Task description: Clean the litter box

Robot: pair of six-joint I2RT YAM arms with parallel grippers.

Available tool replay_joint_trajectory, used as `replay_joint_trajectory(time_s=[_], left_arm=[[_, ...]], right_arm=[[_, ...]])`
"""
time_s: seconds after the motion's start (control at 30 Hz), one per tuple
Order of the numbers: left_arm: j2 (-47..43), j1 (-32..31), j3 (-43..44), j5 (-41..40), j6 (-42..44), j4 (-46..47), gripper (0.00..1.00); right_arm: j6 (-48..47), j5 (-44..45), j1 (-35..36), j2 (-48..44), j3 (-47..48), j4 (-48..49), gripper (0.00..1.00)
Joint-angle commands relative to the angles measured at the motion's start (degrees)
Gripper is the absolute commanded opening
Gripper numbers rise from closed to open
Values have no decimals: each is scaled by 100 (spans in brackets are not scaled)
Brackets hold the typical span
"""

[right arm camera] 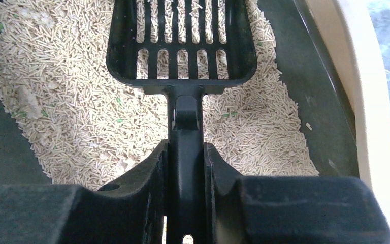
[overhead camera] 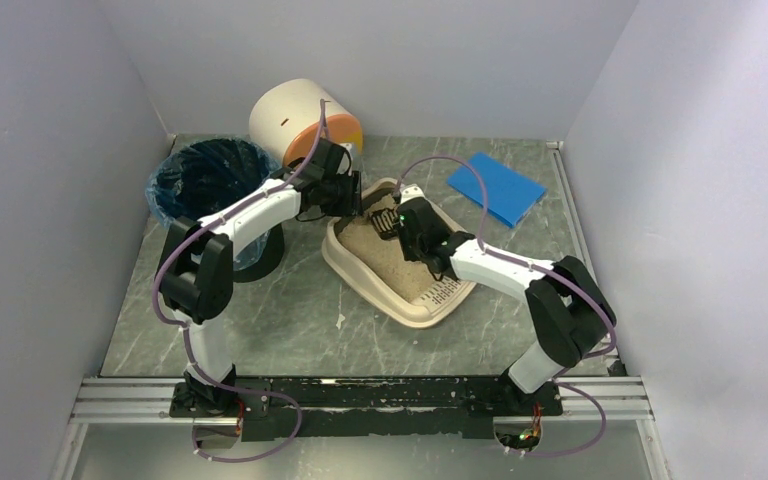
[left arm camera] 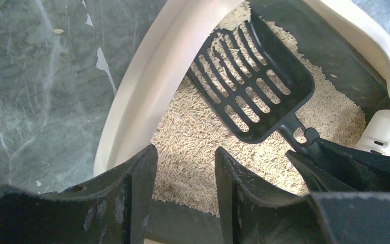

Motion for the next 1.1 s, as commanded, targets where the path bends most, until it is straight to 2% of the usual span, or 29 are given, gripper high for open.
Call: replay_joint_trajectory(time_s=[0.0, 0.23, 0.4, 0.63, 1.07], left_arm=[[51, -29, -15, 121, 78, 128, 50], [53, -57, -71, 192, 69, 153, 46], [87, -74, -86, 206, 77, 138, 44], [76, -82, -34, 175, 95, 85, 43], [-108, -83, 2, 234, -6, -31, 47]], right_arm=[[172, 1315, 31, 160, 542, -407, 0], [330, 1419, 68, 506, 950, -753, 0], [-61, 1218, 108, 196, 245, 499, 0], [-399, 1330, 108, -218, -516, 1502, 0], [-736, 683, 110, -823, -983, 1394, 0]])
